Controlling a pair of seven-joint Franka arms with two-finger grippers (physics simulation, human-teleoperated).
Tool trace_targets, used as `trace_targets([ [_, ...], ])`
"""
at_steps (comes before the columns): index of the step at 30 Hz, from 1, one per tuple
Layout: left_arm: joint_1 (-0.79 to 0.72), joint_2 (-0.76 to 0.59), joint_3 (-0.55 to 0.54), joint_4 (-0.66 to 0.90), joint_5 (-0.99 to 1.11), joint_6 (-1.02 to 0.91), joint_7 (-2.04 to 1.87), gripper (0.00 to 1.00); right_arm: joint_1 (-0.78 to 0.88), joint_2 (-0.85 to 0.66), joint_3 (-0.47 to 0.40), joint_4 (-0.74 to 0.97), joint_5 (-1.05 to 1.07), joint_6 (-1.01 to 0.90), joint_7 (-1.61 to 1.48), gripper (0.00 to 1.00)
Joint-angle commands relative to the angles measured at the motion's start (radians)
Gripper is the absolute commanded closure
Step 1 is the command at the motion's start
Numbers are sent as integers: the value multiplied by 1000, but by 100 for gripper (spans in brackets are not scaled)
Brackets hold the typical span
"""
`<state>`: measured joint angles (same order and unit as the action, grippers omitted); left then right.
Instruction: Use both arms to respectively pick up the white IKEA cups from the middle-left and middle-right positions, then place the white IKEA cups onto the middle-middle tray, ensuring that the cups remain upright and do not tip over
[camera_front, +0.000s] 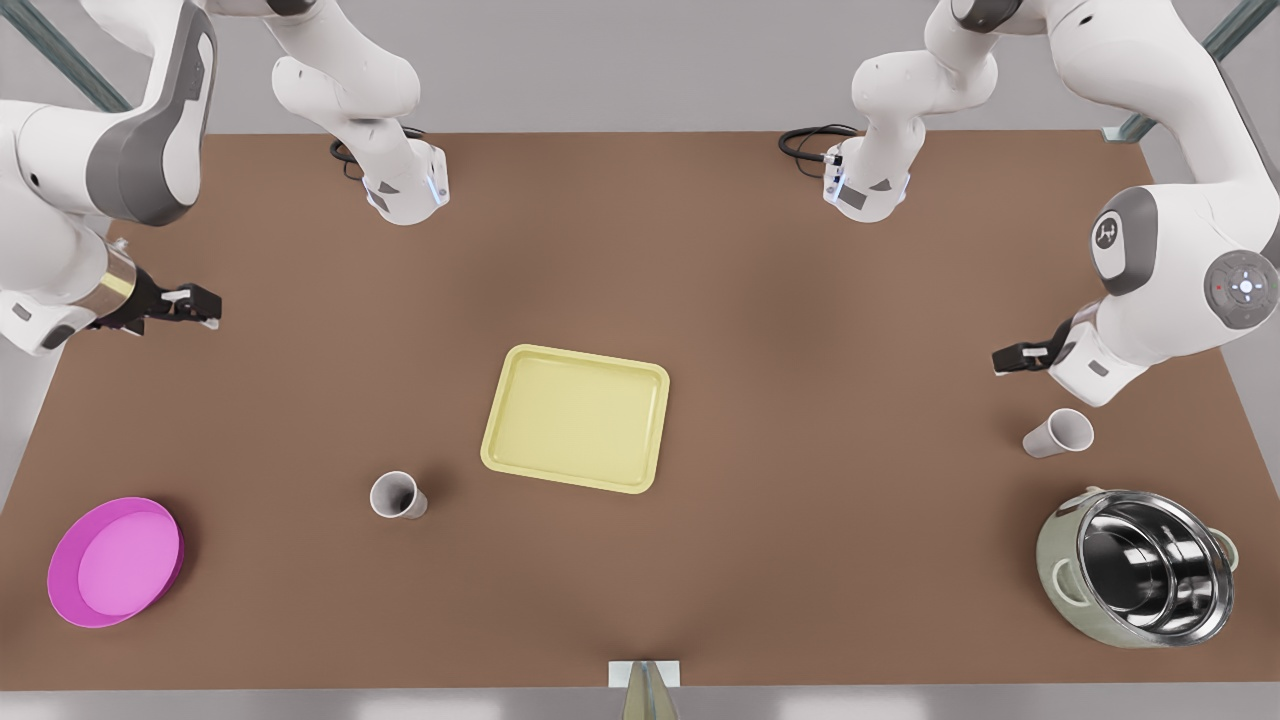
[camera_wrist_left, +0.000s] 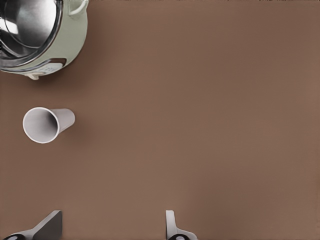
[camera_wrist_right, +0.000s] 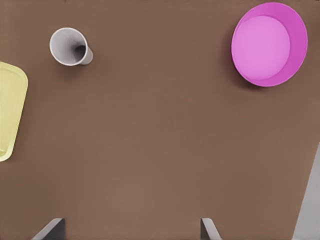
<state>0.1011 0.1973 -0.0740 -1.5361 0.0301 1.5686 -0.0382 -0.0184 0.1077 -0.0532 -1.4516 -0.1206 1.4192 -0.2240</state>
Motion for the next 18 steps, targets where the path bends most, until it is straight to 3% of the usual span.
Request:
trace_targets([
  [1,0,-1,0,1,1,18,-81,0,0,0,0,0,2,11,-38,0],
  [5,3,48,10,1,4,27,-83,0,-2,73,-2,5,-8,32,-43,0],
  [10,209,252,83,2,10,330,198,0,-2,285,0,4,9,254,25,0],
  [13,230,318,149,-3,8,464,244,0,2,395,0,11,45,403,60,0],
  [18,285,373,165,-53,5,542,242,0,72,510,3,57,93,411,152,0],
])
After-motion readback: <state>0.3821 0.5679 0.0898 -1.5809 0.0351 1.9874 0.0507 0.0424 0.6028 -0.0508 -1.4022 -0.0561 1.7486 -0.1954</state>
